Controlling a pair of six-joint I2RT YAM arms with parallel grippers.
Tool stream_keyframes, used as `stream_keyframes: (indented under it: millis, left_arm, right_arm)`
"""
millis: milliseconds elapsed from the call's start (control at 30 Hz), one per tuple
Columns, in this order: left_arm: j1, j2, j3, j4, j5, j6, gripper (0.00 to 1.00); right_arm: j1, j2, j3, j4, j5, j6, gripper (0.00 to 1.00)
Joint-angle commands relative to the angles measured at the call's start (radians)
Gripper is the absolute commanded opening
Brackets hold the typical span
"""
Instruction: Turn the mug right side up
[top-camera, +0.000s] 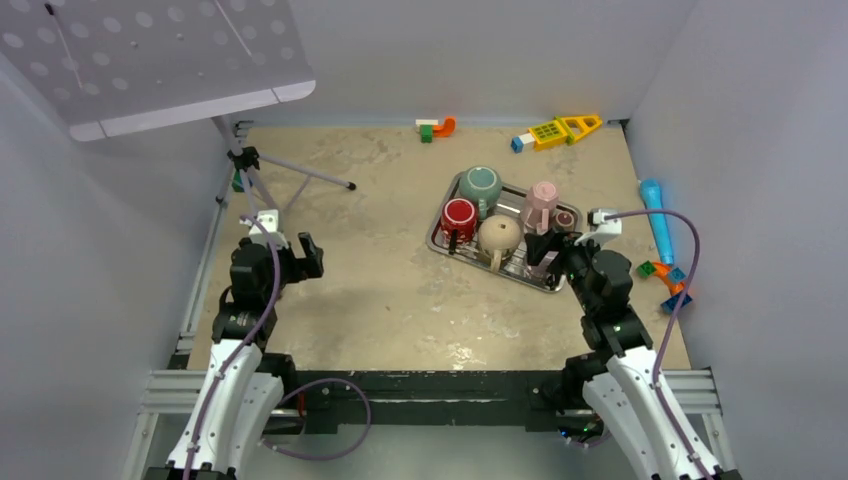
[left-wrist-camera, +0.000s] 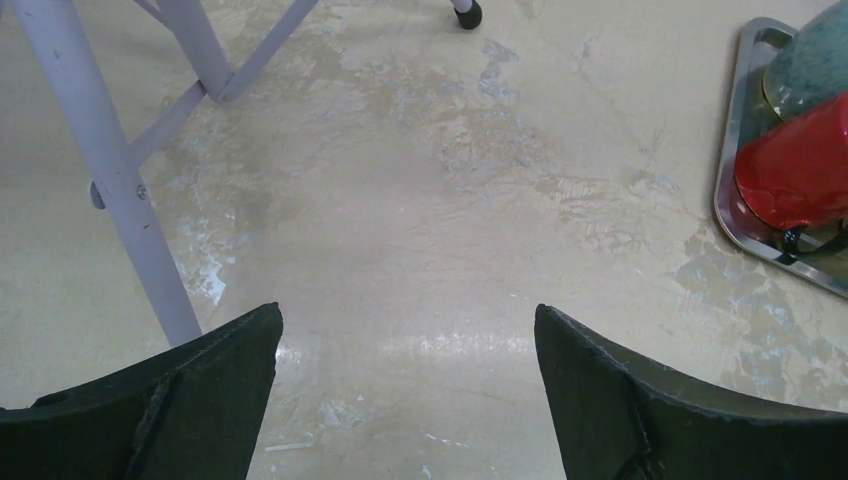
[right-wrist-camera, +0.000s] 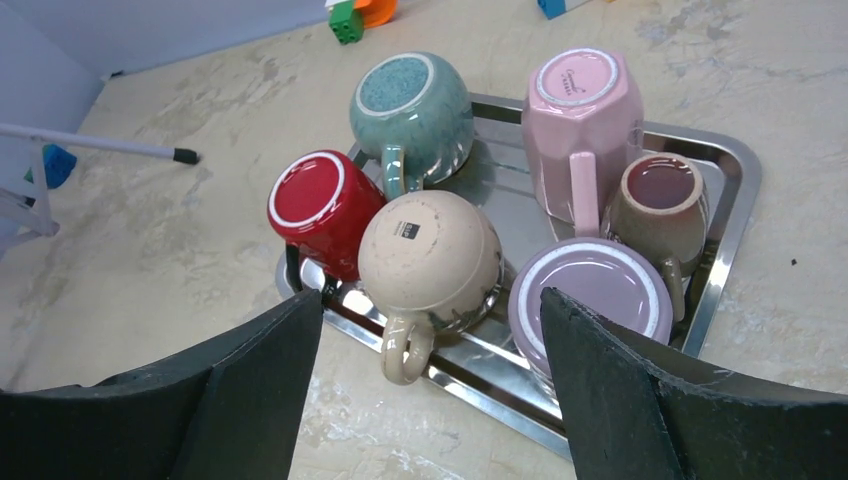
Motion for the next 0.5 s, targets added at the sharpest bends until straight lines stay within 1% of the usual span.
stream_keyframes:
  millis: [0, 67, 133, 167, 200, 267, 333, 367, 400, 467]
  left_arm:
    - [-0.004, -0.005, 0.033, 0.002, 0.114, 0.07, 1.0]
    - [-0.004, -0.01, 0.028, 0.017, 0.325, 0.268, 1.0]
    - [-0.005, -0.01, 0.008, 0.04, 0.456, 0.364, 1.0]
    - [-0.006, -0.007, -0.003, 0.066, 0.488, 0.364, 1.0]
    - [-0.006, 0.003, -0.008, 0.099, 0.494, 0.326, 1.0]
    - [-0.006, 0.021, -0.002, 0.136, 0.456, 0.259, 1.0]
    - [-0.006, 0.035, -0.007, 0.183, 0.348, 0.124, 1.0]
    - [-0.006, 0.037, -0.015, 0.196, 0.308, 0.066, 1.0]
    - [-0.006, 0.037, -0.023, 0.204, 0.298, 0.027, 1.0]
    - [-0.005, 0.035, -0.054, 0.226, 0.342, -0.034, 1.0]
  right_arm:
    - [-0.001, 0.003, 0.034, -0.012, -0.042, -0.014, 0.84]
    - [0.0, 0.0, 0.048, -0.022, -0.042, -0.005, 0.84]
    - [0.0, 0.003, 0.061, -0.031, -0.041, 0.005, 0.84]
    - [0.0, 0.008, 0.068, -0.028, -0.042, 0.01, 0.84]
    - [-0.001, 0.015, 0.076, -0.03, -0.06, 0.017, 0.84]
    - [0.0, 0.045, 0.098, -0.041, -0.098, 0.04, 0.84]
    - [0.001, 0.09, 0.113, -0.042, -0.144, 0.079, 0.83]
    - [0.002, 0.125, 0.119, -0.043, -0.169, 0.099, 0.85]
    - [0.008, 0.153, 0.129, -0.055, -0.184, 0.111, 0.86]
    - [0.04, 0.214, 0.163, -0.138, -0.117, 0.123, 0.86]
